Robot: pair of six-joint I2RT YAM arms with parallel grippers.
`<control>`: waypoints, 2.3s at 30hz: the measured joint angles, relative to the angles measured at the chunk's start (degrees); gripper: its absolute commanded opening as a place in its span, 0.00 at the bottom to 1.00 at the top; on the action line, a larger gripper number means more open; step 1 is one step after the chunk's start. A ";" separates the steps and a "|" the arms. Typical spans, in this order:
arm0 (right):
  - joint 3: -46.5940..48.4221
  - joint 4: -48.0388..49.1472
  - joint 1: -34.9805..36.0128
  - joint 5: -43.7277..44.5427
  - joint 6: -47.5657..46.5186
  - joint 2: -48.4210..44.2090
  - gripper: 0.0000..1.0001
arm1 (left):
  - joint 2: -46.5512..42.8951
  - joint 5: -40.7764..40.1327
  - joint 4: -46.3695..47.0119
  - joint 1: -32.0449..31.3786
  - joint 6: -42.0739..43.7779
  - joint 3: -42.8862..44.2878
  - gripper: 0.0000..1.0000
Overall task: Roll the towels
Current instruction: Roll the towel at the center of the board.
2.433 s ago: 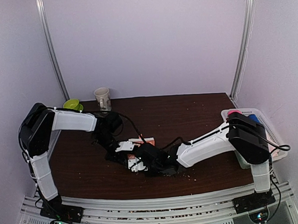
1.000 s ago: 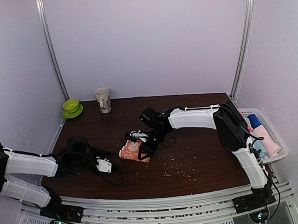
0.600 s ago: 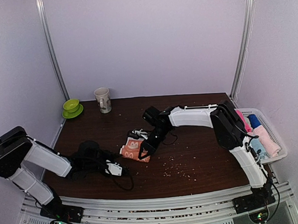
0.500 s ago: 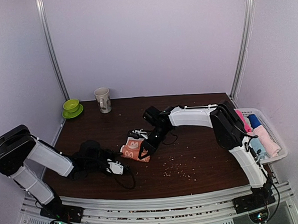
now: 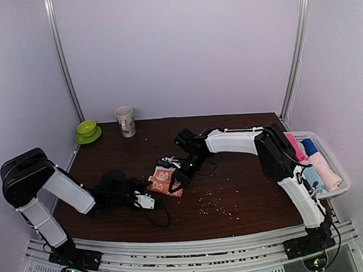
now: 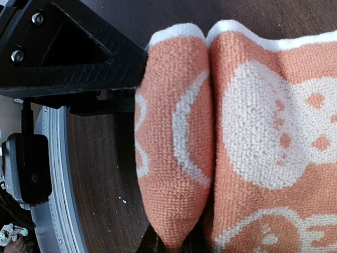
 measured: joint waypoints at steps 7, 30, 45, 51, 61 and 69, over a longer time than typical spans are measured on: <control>0.66 -0.61 -0.13 -0.59 -0.20 0.50 0.07 | 1.97 -0.74 10.49 -1.14 1.05 -4.11 0.60; 0.74 -1.33 -0.28 -1.31 -1.51 0.72 0.08 | 8.13 -5.16 5.75 -1.46 0.63 2.95 0.00; -6.97 0.46 -0.17 5.14 -3.76 -6.62 0.42 | 3.15 -0.85 -27.36 -1.57 -5.40 16.81 0.00; -21.70 7.28 -0.11 14.82 -1.68 -19.52 0.50 | 3.02 2.95 -46.10 -1.62 -10.71 25.59 0.00; -52.98 27.76 4.35 34.29 -2.40 -45.03 0.53 | 9.44 9.18 -65.96 -0.63 -17.57 39.32 0.00; -70.47 47.39 17.97 50.82 -12.55 -54.77 0.58 | 15.61 18.32 -77.90 3.23 -18.40 49.27 0.00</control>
